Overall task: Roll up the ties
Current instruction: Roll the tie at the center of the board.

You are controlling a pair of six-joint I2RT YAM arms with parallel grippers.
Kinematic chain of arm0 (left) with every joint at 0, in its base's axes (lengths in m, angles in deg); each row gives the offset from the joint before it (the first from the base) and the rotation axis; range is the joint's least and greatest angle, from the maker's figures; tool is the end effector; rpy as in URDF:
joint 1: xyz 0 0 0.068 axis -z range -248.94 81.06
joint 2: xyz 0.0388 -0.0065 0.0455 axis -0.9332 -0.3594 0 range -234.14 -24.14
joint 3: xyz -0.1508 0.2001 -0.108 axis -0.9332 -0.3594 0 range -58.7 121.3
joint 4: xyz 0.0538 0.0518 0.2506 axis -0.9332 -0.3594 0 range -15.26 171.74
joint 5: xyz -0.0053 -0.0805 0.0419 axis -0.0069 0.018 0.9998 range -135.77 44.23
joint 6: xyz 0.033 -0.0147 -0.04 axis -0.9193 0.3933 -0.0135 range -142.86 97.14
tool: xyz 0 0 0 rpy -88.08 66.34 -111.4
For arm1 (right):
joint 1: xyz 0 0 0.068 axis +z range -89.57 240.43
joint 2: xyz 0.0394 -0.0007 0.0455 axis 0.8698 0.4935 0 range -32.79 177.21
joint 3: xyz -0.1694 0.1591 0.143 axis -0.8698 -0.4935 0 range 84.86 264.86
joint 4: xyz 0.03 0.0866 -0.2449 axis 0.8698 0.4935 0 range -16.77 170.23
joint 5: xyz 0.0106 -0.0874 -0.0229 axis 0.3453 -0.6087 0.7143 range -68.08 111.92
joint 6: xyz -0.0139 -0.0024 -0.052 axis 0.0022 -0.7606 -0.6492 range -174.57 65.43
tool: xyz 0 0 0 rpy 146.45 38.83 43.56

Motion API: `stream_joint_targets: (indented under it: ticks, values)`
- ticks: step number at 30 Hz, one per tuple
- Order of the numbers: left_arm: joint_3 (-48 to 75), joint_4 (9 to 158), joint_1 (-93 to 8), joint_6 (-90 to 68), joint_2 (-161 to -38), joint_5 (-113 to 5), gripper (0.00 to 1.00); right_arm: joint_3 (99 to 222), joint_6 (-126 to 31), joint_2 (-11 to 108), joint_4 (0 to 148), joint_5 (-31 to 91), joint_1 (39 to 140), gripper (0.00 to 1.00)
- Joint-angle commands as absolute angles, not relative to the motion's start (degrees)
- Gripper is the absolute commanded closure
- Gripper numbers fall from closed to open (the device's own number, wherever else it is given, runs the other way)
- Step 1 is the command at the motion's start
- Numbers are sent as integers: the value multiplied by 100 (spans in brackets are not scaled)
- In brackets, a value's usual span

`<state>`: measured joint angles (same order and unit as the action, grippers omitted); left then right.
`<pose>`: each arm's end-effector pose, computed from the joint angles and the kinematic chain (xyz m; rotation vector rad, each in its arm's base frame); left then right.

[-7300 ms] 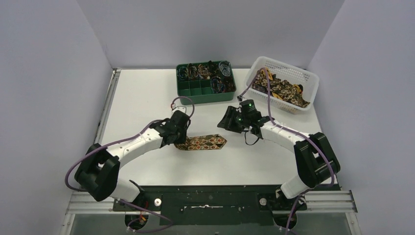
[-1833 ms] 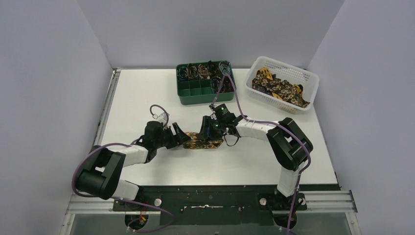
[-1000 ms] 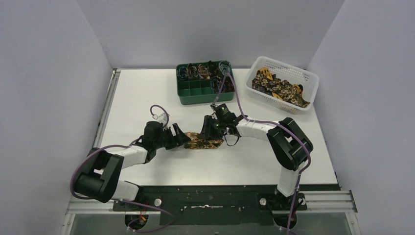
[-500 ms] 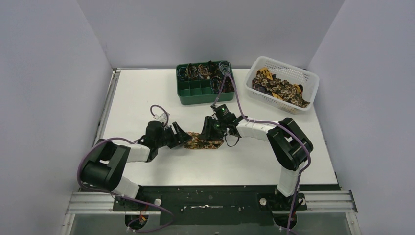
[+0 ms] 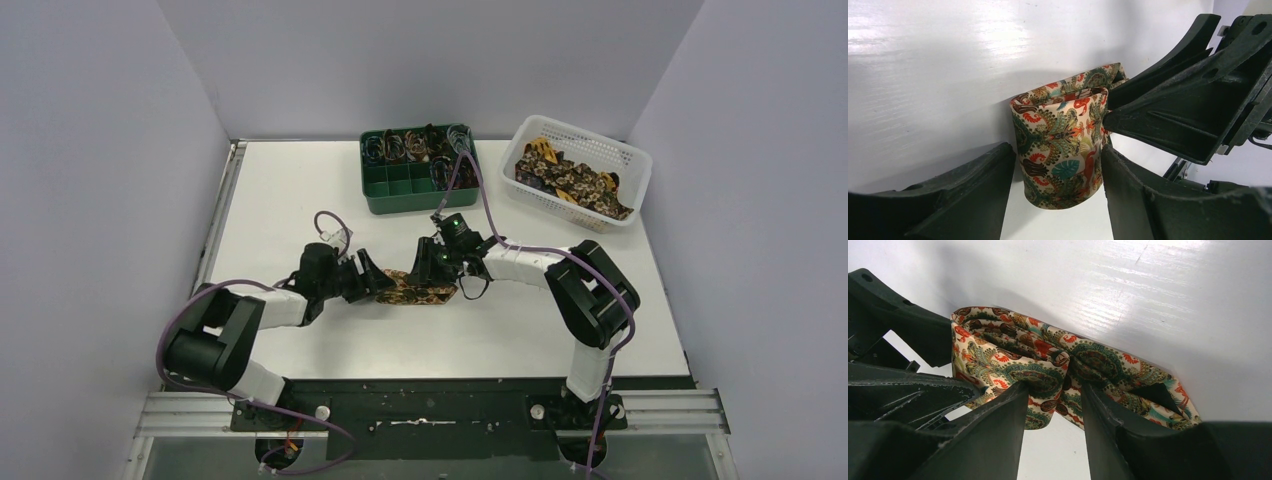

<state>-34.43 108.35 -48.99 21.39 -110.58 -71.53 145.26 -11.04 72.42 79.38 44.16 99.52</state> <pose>0.2366 -0.1023 0.1267 -0.2228 2.3387 -1.0897 0.2809 0.2456 0.1552 -0.0831 2.6979 1.0277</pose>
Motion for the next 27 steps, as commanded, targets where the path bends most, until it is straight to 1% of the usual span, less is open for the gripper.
stream_joint_targets:
  ticks: [1, 3, 5, 7, 12, 15, 17, 21, 27]
  values:
    - [-3422, 10352, -4892, 1933, -11231, -7215, 39, 14517, -1177, 7207, 7921, 4287, 9989, 56]
    - [-3418, 10519, -4890, 2010, -11357, -7325, 45, 14521, -1160, 7213, 7904, 4294, 9989, 56]
    - [-3443, 10652, -4869, 2068, -11397, -7345, 47, 14529, -1165, 7220, 7903, 4301, 9992, 56]
    - [-3436, 10685, -4864, 2091, -11385, -7353, 51, 14546, -1163, 7229, 7903, 4318, 9989, 56]
    - [-3405, 10639, -4863, 2066, -11230, -7259, 57, 14551, -1176, 7211, 7908, 4370, 9989, 56]
    - [-3294, 10383, -4866, 1993, -11027, -7051, 60, 14611, -1159, 7132, 7894, 4561, 9981, 54]
    - [-3187, 10079, -4863, 1889, -10861, -6921, 61, 14693, -1186, 7003, 7878, 4714, 9974, 51]
    - [-2839, 9185, -4855, 1473, -10485, -6554, 61, 14750, -1307, 6544, 7869, 4755, 9880, 48]
    - [-2422, 7903, -4715, 1039, -10000, -5680, 61, 14439, -1389, 5992, 7866, 4613, 9571, 47]
